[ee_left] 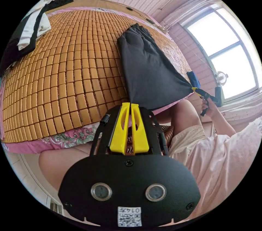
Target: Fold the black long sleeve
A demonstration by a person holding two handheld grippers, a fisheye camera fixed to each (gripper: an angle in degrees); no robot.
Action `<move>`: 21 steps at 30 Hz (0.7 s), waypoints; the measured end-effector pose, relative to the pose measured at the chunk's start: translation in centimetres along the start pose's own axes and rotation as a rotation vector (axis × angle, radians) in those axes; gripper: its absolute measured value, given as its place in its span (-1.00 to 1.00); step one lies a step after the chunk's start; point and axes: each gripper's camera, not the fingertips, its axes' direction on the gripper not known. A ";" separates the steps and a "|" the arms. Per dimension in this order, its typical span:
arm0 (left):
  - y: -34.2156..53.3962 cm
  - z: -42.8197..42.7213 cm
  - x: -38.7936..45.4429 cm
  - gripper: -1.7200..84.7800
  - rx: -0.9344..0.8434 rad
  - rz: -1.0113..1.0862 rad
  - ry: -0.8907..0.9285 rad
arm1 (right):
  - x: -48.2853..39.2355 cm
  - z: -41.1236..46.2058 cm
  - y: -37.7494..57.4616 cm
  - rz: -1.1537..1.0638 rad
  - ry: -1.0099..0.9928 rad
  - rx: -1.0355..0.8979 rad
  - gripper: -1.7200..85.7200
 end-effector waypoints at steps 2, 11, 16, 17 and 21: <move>1.0 -3.0 0.8 -0.98 0.094 -0.027 0.099 | -0.9 -3.5 0.8 0.003 -0.107 0.127 -0.95; -1.3 -31.1 13.4 -0.98 0.862 0.328 0.190 | -18.2 -27.1 1.0 -0.567 -0.593 0.726 -0.95; 1.5 -46.1 22.0 -0.98 1.197 0.601 0.243 | -31.5 -42.0 5.6 -0.953 -0.602 0.966 -0.95; 2.4 -49.1 23.9 -0.98 1.259 0.651 0.238 | -32.6 -43.1 5.9 -0.969 -0.602 0.977 -0.95; 2.8 -55.0 28.2 -0.98 1.333 0.726 0.171 | -38.6 -43.8 3.6 -0.968 -0.357 0.905 -0.95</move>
